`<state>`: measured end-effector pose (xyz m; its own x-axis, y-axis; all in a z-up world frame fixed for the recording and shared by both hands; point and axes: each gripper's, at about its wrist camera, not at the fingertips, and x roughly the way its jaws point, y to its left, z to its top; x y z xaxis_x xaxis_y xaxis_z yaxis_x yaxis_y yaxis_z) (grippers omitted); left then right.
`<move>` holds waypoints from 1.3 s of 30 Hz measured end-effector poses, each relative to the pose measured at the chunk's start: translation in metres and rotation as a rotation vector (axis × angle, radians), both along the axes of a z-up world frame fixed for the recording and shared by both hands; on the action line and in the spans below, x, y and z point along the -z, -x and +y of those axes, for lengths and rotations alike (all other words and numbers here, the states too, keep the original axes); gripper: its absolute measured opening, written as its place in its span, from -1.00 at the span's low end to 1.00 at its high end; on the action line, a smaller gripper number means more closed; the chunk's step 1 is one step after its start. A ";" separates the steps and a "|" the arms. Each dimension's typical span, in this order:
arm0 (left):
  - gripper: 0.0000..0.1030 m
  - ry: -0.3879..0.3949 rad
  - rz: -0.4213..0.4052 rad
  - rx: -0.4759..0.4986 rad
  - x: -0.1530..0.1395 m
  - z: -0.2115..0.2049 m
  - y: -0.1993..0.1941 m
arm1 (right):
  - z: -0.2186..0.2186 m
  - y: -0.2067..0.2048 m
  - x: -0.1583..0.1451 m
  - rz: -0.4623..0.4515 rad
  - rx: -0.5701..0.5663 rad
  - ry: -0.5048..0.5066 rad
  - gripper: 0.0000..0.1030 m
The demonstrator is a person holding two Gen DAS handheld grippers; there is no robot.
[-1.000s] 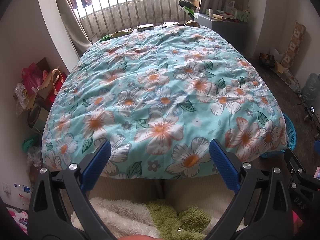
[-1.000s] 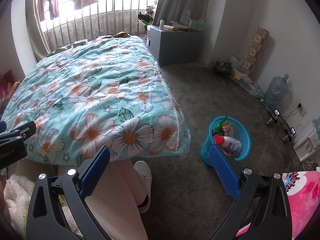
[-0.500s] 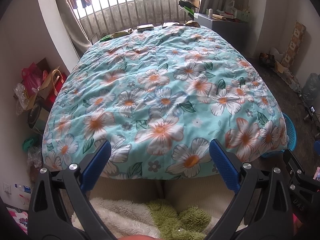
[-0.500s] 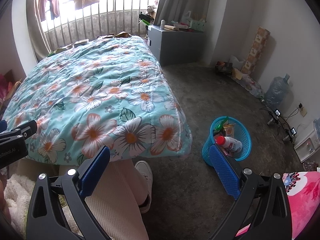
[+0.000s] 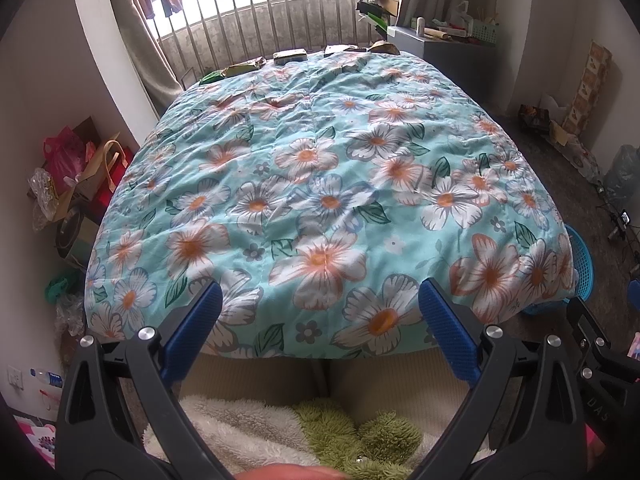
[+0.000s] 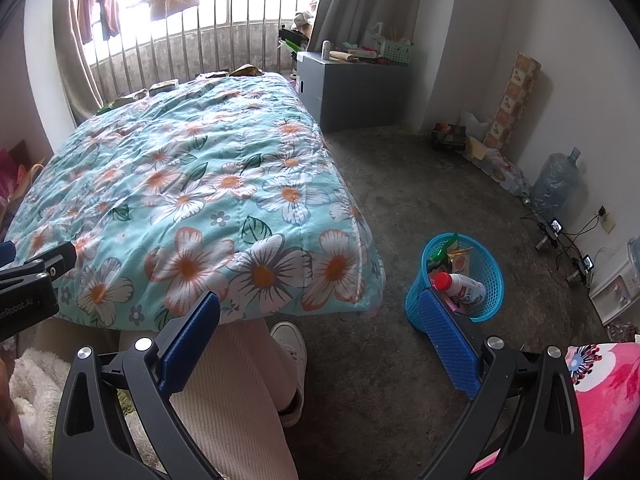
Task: Collect trash
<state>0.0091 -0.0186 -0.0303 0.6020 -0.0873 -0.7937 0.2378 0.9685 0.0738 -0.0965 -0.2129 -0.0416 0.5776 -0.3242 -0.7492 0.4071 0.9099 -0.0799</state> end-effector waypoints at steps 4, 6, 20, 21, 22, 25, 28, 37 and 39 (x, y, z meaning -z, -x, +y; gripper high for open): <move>0.83 -0.001 0.004 0.001 0.000 -0.001 0.000 | 0.000 0.000 0.000 -0.001 0.002 -0.002 0.87; 0.83 -0.002 0.002 0.001 0.001 0.001 0.001 | 0.000 0.000 0.000 -0.001 0.002 -0.001 0.88; 0.83 -0.002 0.001 0.002 -0.001 -0.003 -0.003 | -0.001 0.001 0.000 0.000 0.002 -0.004 0.87; 0.83 -0.003 0.000 0.003 0.000 -0.002 -0.002 | -0.001 0.001 0.000 0.000 0.003 -0.004 0.87; 0.83 -0.003 0.001 0.004 0.001 -0.001 0.000 | -0.001 0.001 0.000 0.000 0.002 -0.003 0.87; 0.83 -0.004 0.003 0.009 0.002 0.001 0.003 | -0.001 0.001 0.000 -0.002 0.003 -0.004 0.87; 0.83 -0.004 0.005 0.007 0.002 0.001 0.004 | -0.001 0.001 0.000 -0.003 0.003 -0.005 0.87; 0.83 -0.006 0.006 0.009 0.004 0.003 0.005 | -0.002 0.002 0.000 -0.005 0.003 -0.007 0.88; 0.83 -0.005 0.005 0.007 0.002 0.000 0.001 | -0.002 0.002 0.000 -0.005 0.003 -0.007 0.87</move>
<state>0.0079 -0.0184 -0.0327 0.5975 -0.0874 -0.7971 0.2453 0.9663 0.0779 -0.0981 -0.2146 -0.0418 0.5805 -0.3207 -0.7484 0.4104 0.9091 -0.0713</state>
